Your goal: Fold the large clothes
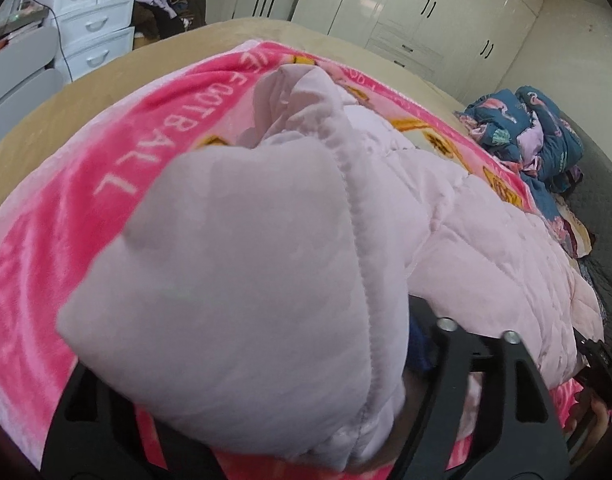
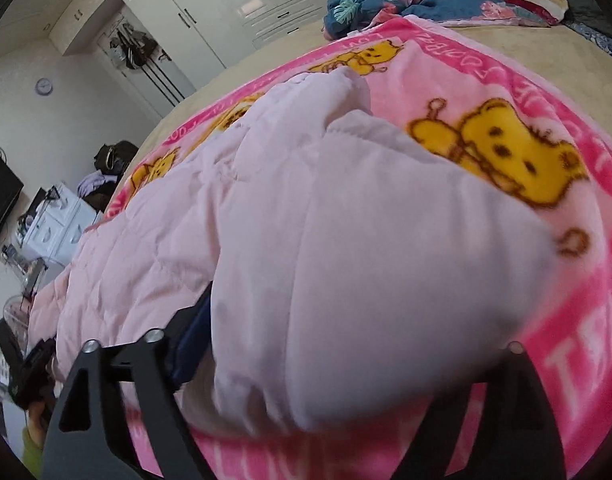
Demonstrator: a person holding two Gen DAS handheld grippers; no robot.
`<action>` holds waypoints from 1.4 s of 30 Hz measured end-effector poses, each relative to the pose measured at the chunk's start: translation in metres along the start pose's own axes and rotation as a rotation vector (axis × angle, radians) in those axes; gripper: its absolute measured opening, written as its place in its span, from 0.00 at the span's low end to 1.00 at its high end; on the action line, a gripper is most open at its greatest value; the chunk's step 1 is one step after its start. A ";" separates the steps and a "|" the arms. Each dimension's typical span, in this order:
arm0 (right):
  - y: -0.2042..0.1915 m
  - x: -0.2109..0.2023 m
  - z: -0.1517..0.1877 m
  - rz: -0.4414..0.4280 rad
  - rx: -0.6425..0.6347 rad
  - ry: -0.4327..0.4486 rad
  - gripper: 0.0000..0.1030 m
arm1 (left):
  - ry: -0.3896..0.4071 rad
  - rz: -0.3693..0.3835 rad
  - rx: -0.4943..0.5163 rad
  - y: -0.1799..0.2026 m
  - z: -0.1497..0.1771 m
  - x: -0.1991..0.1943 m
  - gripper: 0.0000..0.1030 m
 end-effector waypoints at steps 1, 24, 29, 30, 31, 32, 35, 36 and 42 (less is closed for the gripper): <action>0.002 -0.005 0.002 0.002 -0.003 -0.001 0.85 | 0.001 -0.014 0.000 -0.004 0.000 -0.002 0.83; -0.112 -0.150 0.021 0.097 -0.442 0.262 0.96 | 0.222 0.024 0.156 0.028 0.027 -0.150 0.92; -0.137 -0.153 0.044 0.102 -0.499 0.251 0.96 | 0.198 0.048 0.202 0.044 0.059 -0.162 0.92; -0.140 -0.153 0.050 0.107 -0.512 0.248 0.96 | 0.191 0.054 0.211 0.046 0.067 -0.162 0.92; -0.144 -0.154 0.056 0.109 -0.524 0.247 0.96 | 0.186 0.060 0.220 0.048 0.075 -0.163 0.92; -0.145 -0.154 0.062 0.107 -0.530 0.242 0.96 | 0.178 0.064 0.229 0.050 0.081 -0.163 0.92; -0.145 -0.156 0.075 0.097 -0.499 0.239 0.96 | 0.163 0.073 0.253 0.055 0.102 -0.163 0.92; -0.145 -0.157 0.078 0.092 -0.490 0.237 0.96 | 0.164 0.072 0.261 0.057 0.109 -0.163 0.92; -0.150 -0.163 0.092 0.077 -0.505 0.236 0.96 | 0.175 0.092 0.263 0.068 0.127 -0.167 0.92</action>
Point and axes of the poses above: each gripper's, at about its wrist camera, not at the fingertips, and x roughly the way its jaws point, y to its right, z to its underside, the point moved 10 cm from there along x, roughly the way its jaws point, and after that the axes turned 12 degrees about -x, right-handed, at the moved point
